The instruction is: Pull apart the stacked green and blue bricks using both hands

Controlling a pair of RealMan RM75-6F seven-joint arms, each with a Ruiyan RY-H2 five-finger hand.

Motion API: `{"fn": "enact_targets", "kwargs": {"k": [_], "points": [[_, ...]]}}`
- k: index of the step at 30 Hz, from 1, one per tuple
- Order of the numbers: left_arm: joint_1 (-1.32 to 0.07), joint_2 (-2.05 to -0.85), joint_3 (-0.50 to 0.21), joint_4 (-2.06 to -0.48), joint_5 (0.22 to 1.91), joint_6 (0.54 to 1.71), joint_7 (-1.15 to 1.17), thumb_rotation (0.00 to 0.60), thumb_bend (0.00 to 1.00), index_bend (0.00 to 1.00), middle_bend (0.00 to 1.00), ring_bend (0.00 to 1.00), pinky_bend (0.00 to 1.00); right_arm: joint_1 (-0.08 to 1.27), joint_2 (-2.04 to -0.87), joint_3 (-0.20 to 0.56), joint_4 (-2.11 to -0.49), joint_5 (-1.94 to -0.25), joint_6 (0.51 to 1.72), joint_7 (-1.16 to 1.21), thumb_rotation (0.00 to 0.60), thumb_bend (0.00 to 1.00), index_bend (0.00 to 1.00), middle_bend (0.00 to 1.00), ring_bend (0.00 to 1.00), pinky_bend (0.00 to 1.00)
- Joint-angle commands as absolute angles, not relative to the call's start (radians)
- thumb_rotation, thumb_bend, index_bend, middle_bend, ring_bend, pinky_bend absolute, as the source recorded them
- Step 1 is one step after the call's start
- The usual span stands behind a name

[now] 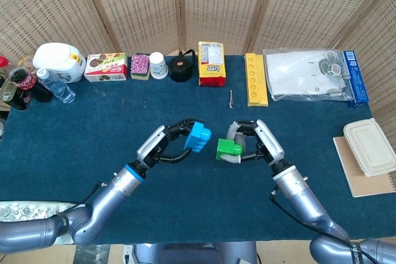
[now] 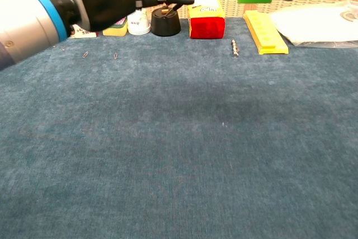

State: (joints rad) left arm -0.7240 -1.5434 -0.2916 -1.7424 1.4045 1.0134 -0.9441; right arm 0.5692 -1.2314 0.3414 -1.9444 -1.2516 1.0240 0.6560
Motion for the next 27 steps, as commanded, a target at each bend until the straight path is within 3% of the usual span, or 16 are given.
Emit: {"fn": "enact_targets", "kwargs": {"k": [1,12,18,27], "points": [[-0.699,-1.504,-0.274,-1.758,1.433,1.041,-0.948,0.504,0.43,0.55,0.23,0.14,0.29,0.572,-1.208,0.33,-1.925,-1.245,0.995,0.64,0.6,0.05,0.71,0.68,0.75,0.71],[-0.609,-1.273,-0.189,-1.828,1.466,1.085,-0.716,0.501,0.43,0.55,0.23,0.14,0.29,0.657,-1.13,0.224,-1.815,-1.329,0.834,0.322,0.6,0.04,0.69,0.64,0.65,0.62],[-0.558,-1.131,-0.132,-1.878,1.448,1.088,-0.508,0.502,0.43,0.55,0.23,0.14,0.29,0.683,-1.207,0.163,-1.74,-1.331,0.873,-0.05,0.6,0.04,0.67,0.61,0.6,0.53],[-0.493,-1.068,-0.069,-1.875,1.448,1.124,-0.349,0.5,0.43,0.55,0.23,0.14,0.28,0.703,-1.321,0.109,-1.66,-1.249,0.911,-0.418,0.6,0.03,0.66,0.59,0.55,0.44]]}}
